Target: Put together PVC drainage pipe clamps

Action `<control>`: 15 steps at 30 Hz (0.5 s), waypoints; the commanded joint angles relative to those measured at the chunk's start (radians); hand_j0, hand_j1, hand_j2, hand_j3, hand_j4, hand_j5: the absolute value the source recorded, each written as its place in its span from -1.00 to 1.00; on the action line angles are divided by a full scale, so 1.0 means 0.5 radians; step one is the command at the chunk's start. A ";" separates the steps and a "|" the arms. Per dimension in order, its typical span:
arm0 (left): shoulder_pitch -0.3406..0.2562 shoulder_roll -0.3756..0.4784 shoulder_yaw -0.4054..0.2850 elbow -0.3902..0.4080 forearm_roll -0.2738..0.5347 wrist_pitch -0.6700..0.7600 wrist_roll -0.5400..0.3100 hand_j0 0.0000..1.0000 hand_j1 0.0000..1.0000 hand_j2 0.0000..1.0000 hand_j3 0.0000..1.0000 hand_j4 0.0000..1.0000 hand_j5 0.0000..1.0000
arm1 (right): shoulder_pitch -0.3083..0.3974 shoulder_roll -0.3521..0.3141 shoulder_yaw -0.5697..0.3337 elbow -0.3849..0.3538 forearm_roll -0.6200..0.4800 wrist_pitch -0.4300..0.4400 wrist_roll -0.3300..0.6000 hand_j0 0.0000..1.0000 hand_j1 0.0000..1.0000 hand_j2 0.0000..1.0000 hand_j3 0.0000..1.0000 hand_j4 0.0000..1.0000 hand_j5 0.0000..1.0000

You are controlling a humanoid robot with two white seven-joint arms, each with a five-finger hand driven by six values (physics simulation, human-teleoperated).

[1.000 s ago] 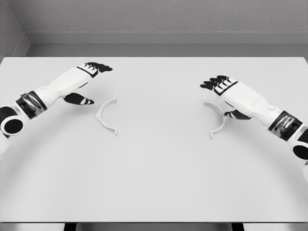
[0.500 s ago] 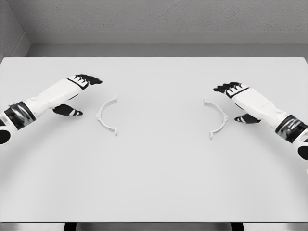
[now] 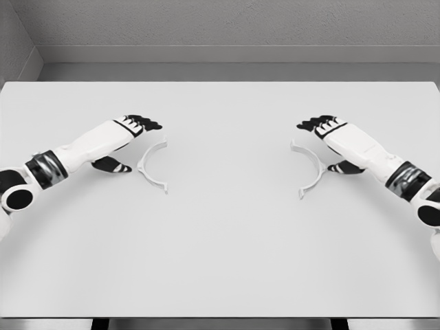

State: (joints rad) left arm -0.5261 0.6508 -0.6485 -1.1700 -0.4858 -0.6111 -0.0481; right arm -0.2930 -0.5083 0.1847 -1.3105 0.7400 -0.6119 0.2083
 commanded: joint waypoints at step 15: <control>-0.015 -0.065 -0.001 0.011 0.005 0.000 0.001 1.00 1.00 1.00 1.00 1.00 1.00 | -0.015 0.056 0.066 -0.011 -0.010 0.002 0.016 1.00 1.00 1.00 1.00 1.00 1.00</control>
State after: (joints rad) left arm -0.5353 0.6204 -0.6492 -1.1648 -0.4897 -0.6110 -0.0481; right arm -0.3007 -0.4849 0.2163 -1.3140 0.7408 -0.6114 0.2107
